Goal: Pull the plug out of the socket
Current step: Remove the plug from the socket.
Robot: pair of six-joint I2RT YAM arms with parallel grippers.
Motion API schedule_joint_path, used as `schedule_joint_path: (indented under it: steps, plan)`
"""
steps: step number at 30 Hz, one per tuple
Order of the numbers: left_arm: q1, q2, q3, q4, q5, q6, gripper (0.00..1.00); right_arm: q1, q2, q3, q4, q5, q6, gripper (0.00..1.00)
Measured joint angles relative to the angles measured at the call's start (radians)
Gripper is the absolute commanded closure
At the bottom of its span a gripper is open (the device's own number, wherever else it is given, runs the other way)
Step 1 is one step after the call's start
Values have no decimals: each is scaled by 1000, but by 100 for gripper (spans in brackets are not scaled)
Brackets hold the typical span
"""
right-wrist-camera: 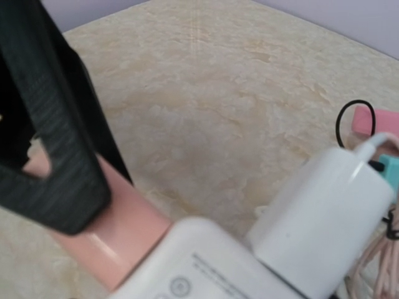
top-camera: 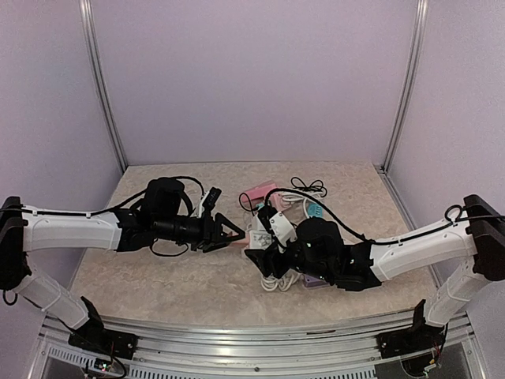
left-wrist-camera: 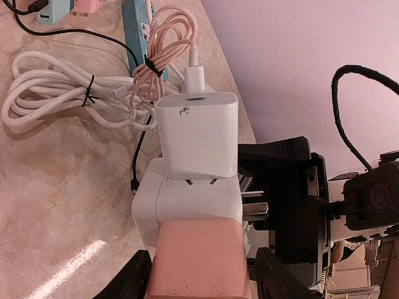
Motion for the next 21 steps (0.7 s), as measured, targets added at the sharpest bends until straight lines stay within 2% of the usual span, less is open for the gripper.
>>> schedule_joint_path:
  steps: [8,16,21]
  plan:
    - [-5,0,1,-3,0,0,42,0,0,4,-1,10,4,100]
    - [-5,5,2,-7,0,0,49,0,0,4,-1,10,5,100]
    - [-6,8,2,-5,4,0,59,0,0,4,-2,9,5,100]
